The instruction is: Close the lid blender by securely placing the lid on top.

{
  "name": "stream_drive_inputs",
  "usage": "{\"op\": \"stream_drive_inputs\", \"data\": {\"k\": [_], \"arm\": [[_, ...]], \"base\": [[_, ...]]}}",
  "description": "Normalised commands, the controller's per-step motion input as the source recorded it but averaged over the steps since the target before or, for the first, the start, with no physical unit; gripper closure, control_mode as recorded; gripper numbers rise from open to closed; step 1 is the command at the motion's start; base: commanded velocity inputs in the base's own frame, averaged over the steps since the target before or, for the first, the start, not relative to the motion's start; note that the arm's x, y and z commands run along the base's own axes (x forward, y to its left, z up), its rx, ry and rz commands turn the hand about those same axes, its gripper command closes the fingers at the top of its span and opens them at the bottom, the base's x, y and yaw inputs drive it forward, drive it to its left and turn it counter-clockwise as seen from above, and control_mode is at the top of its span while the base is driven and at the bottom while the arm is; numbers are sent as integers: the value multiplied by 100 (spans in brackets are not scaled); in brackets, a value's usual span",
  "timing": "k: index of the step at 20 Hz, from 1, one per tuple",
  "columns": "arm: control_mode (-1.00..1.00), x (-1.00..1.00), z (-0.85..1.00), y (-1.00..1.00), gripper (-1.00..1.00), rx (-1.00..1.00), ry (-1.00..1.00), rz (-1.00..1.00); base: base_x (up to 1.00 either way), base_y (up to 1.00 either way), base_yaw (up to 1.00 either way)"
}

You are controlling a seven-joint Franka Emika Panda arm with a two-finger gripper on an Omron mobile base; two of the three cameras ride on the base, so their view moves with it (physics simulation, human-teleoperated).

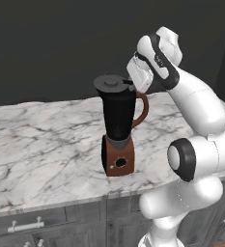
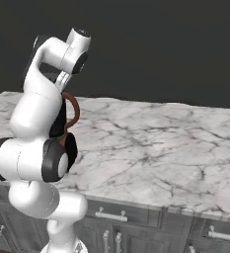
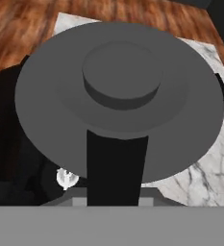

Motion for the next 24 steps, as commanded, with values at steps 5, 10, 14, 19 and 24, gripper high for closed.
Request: {"op": "stream_drive_inputs", "data": {"k": [5,10,14,19,24], "arm": [[-100,-31,-1,-28,100,-8,0,0],[-100,-22,-10,-5,100,-9,0,0],[-100,-26,-9,-12,100,-8,0,0],[-100,-27,-10,-22,100,-7,0,0],[-100,-37,-6,-29,100,-3,0,1]], "base": [[0,0,0],[0,0,0],[0,0,0],[0,0,0],[0,0,0]]}}
